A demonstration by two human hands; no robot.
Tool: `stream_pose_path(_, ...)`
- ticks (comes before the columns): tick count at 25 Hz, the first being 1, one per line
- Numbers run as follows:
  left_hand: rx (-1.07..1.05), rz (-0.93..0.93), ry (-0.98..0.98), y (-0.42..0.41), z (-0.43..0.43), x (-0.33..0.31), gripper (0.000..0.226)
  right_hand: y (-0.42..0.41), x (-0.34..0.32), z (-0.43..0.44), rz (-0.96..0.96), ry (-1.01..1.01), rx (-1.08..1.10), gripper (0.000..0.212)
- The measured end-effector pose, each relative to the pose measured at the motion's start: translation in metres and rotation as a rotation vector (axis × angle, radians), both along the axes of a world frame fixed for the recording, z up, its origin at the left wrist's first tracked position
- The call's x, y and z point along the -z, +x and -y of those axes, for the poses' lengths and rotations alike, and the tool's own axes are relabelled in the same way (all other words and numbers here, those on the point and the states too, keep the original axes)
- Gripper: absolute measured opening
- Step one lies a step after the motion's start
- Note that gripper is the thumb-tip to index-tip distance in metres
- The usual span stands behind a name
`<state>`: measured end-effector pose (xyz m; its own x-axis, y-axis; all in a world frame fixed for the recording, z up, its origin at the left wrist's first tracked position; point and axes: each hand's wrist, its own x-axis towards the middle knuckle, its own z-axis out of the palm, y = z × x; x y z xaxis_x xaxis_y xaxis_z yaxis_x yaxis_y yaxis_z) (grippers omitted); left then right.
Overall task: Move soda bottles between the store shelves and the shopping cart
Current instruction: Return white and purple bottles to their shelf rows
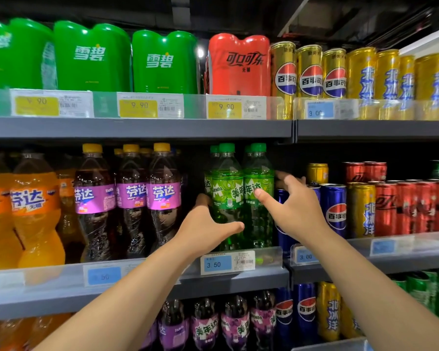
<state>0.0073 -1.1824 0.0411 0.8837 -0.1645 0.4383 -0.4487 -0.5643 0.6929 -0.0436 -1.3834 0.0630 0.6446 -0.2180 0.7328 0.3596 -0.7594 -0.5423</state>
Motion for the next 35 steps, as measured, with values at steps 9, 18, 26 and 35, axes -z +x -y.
stream_pose_path(9,-0.003,0.009,0.037,-0.001,-0.007,-0.002,0.060,0.001,0.004,-0.015,-0.007,-0.075,-0.012,0.041)
stream_pose_path(18,-0.018,0.164,-0.006,-0.019,-0.007,0.019,0.060,-0.025,0.052,-0.022,0.537,-0.113,0.093,0.027)
stream_pose_path(26,-0.057,0.337,-0.155,-0.025,-0.009,0.036,0.071,-0.008,0.079,-0.036,0.087,0.038,0.102,0.053)
stream_pose_path(35,-0.016,0.281,-0.144,-0.023,-0.014,0.036,0.073,-0.005,0.080,-0.033,0.007,0.136,-0.060,0.043)
